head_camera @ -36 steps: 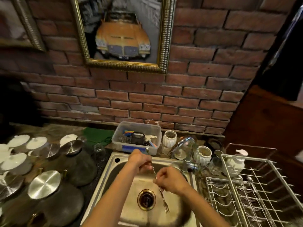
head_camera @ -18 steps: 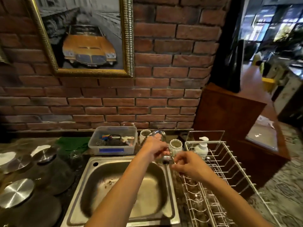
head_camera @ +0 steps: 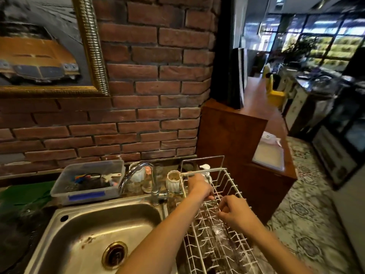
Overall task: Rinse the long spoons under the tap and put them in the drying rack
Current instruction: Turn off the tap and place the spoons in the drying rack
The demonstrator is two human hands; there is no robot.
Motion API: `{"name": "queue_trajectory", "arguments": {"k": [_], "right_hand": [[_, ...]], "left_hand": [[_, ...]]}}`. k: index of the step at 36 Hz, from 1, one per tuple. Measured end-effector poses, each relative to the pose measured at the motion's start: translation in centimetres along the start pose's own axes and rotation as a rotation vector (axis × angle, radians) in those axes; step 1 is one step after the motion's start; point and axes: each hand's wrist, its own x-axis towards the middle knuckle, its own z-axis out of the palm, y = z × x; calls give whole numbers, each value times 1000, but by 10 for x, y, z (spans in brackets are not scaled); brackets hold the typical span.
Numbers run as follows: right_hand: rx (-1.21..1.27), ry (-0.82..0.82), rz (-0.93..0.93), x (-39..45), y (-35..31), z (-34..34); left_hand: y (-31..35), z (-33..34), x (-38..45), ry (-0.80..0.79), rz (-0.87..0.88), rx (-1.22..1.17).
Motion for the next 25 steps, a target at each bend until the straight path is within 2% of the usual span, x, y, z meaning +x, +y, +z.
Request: {"name": "queue_trajectory", "arguments": {"k": [3, 14, 20, 25], "right_hand": [[-54, -15, 23, 7, 15, 3], [-197, -69, 9, 22, 43, 22], [-227, -138, -33, 23, 44, 23], [-301, -200, -23, 24, 47, 26]], "left_hand": [[0, 18, 12, 98, 34, 158], [-8, 53, 29, -10, -107, -13], [-12, 67, 36, 61, -37, 149], [-16, 76, 40, 33, -58, 196]]}}
